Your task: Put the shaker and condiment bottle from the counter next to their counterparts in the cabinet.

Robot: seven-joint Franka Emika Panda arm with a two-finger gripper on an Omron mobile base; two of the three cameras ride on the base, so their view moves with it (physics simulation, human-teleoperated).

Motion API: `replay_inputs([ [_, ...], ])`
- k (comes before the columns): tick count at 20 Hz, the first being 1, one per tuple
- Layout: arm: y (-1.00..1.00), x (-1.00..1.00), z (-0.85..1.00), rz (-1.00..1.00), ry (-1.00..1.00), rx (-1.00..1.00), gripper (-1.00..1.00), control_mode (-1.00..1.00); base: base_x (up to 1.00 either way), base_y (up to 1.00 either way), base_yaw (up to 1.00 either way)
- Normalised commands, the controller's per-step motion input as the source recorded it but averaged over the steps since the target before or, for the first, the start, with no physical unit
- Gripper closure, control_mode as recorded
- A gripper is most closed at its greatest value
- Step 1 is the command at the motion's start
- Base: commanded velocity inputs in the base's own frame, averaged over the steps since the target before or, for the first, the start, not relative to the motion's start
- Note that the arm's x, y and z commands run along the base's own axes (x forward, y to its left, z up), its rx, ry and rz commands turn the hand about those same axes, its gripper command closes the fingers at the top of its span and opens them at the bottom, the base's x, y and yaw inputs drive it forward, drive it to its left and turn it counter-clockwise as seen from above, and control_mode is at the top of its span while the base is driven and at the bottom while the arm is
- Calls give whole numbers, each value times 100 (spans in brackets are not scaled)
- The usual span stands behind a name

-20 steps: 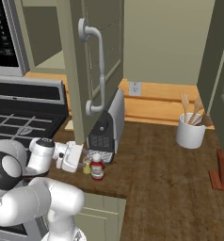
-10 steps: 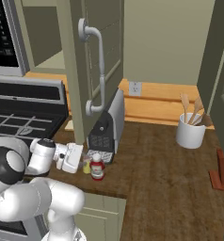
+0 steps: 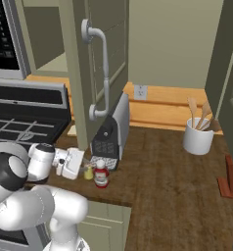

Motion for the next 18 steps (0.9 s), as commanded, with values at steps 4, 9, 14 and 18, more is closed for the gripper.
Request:
replay_inputs([
  [4, 47, -14, 44, 11, -7, -7, 100, -100, 0, 0, 0],
  [9, 30, -6, 61, 18, -7, -7, 100, -100, 0, 0, 0],
  [14, 10, -4, 72, 23, -1, 0, 100, -100, 0, 0, 0],
  [18, 1, -8, 69, 23, 0, 0, 100, -100, 0, 0, 0],
])
